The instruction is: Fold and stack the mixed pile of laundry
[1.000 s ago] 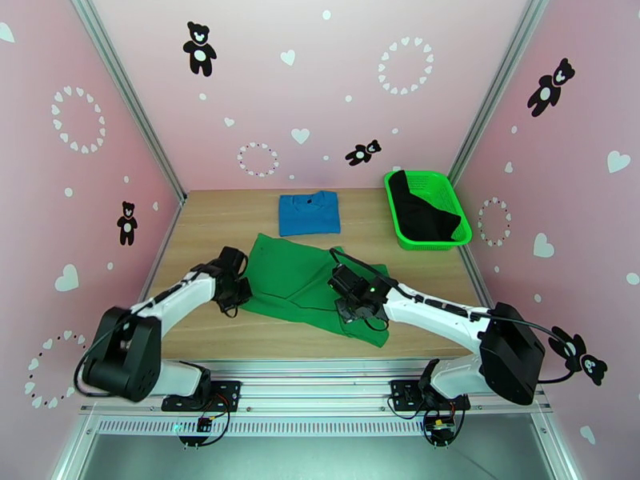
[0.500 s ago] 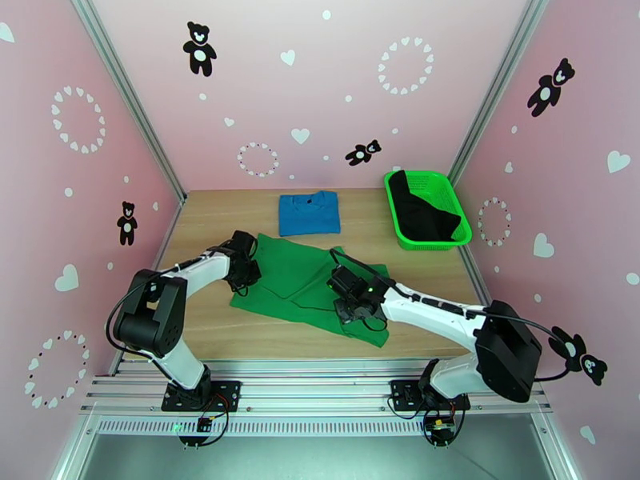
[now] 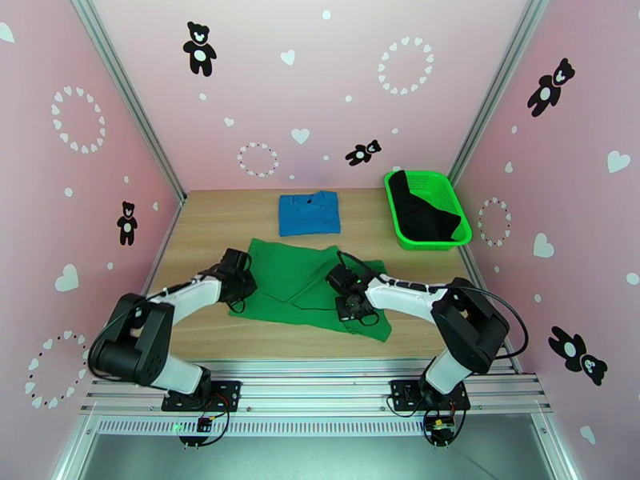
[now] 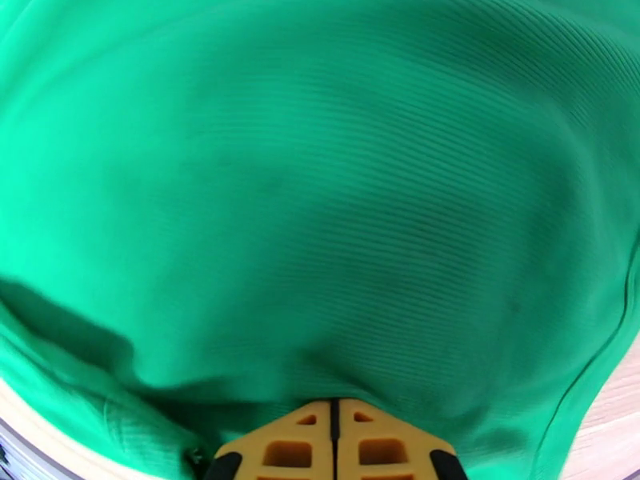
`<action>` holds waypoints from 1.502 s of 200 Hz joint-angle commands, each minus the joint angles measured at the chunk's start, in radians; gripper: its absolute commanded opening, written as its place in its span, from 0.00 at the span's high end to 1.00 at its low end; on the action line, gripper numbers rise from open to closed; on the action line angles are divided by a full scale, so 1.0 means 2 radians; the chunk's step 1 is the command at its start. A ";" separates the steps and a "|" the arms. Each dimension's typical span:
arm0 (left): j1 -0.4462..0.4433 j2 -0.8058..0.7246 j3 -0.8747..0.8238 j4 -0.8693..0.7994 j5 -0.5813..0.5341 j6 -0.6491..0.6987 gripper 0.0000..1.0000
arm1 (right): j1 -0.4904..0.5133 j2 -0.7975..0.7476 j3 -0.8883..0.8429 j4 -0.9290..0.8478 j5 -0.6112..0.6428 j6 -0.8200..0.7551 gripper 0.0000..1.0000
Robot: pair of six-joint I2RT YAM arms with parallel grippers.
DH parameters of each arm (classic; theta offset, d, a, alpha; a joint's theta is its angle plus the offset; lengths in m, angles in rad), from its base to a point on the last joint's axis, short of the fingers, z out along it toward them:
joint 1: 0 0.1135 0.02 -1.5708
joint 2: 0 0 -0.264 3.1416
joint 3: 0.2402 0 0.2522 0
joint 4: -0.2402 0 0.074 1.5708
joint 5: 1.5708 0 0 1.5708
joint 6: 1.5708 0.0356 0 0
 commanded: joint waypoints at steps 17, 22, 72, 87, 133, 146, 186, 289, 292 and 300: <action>-0.005 -0.064 -0.071 -0.069 -0.028 -0.067 1.00 | -0.028 0.038 -0.024 -0.019 0.023 0.020 0.93; -0.005 -0.077 -0.073 -0.072 -0.031 -0.070 1.00 | -0.029 0.041 -0.024 -0.019 0.023 0.019 0.93; -0.005 -0.120 0.011 -0.139 -0.057 -0.030 0.68 | -0.028 0.031 -0.008 -0.026 0.010 -0.006 0.93; -0.004 -0.103 0.067 -0.166 -0.075 -0.005 0.54 | -0.028 0.007 0.010 -0.046 0.022 -0.028 0.90; 0.050 -0.012 0.213 -0.191 -0.062 0.064 0.23 | -0.031 -0.049 0.101 -0.102 0.041 -0.137 0.59; 0.065 0.034 0.243 -0.186 -0.033 0.079 0.33 | -0.037 -0.048 0.127 -0.108 0.031 -0.168 0.54; 0.070 0.175 0.331 -0.186 0.016 0.097 0.49 | -0.047 -0.012 0.194 -0.118 0.002 -0.212 0.54; 0.077 0.316 0.433 -0.198 -0.025 0.116 0.49 | -0.057 0.061 0.221 -0.086 -0.040 -0.220 0.50; 0.077 0.320 0.434 -0.197 -0.024 0.116 0.48 | -0.059 0.065 0.225 -0.084 -0.042 -0.221 0.49; 0.078 0.327 0.440 -0.198 -0.022 0.116 0.49 | -0.066 0.074 0.234 -0.078 -0.055 -0.227 0.45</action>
